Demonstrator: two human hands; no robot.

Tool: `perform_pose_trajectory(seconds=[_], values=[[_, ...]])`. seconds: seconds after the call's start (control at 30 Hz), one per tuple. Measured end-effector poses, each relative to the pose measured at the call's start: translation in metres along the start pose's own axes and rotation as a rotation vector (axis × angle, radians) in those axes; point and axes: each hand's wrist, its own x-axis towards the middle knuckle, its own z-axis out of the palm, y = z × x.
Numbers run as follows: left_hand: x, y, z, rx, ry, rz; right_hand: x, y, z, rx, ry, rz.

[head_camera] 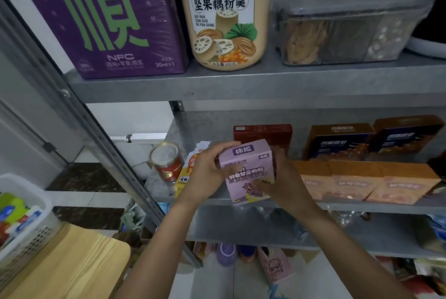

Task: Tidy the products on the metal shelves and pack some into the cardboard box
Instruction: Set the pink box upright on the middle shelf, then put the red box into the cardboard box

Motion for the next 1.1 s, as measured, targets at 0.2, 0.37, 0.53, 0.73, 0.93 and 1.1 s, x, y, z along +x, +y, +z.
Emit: perform_pose_trajectory(seconds=[0.2,0.37,0.53,0.73,0.93,1.1], values=[[0.019,-0.023,-0.006,0.191,-0.073,0.04,0.03,0.0,-0.035,-0.167,0.038,-0.02],[0.024,-0.044,-0.006,0.639,-0.046,0.174,0.077,0.023,-0.052,-0.633,0.128,-0.031],[0.012,-0.056,0.005,0.933,-0.008,0.341,0.11,0.042,-0.046,-0.859,-0.165,0.116],[0.009,-0.063,0.006,1.019,0.01,0.361,0.118,0.053,-0.034,-0.904,-0.142,0.159],[0.011,-0.059,0.007,1.008,-0.007,0.293,0.116,0.054,-0.031,-0.973,-0.115,0.194],[0.01,-0.059,0.006,1.039,-0.008,0.311,0.107,0.053,-0.03,-0.974,0.009,0.114]])
